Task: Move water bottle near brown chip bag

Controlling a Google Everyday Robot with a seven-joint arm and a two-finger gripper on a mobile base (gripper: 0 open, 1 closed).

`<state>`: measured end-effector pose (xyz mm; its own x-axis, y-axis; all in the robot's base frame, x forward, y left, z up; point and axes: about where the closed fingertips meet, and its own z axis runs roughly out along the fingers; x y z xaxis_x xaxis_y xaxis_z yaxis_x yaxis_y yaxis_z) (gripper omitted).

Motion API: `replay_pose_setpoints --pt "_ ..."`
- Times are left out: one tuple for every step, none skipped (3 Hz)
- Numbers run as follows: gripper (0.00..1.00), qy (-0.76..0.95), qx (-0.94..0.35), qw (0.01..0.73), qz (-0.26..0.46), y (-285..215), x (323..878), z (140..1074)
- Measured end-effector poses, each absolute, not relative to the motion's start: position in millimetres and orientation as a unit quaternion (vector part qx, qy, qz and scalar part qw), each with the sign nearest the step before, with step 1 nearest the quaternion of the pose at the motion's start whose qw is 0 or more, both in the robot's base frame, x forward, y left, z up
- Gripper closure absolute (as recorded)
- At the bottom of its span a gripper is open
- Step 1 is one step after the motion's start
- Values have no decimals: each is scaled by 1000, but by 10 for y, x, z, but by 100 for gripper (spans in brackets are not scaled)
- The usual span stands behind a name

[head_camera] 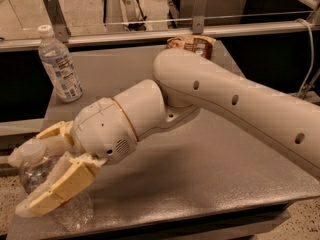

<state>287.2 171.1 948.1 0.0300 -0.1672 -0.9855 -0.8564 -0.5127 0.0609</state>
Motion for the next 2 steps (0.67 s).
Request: replay_pose_setpoints --pt "87 426 -644 330 543 1435 3181 9595" --pt "100 457 -632 366 508 1086 3588 9762"
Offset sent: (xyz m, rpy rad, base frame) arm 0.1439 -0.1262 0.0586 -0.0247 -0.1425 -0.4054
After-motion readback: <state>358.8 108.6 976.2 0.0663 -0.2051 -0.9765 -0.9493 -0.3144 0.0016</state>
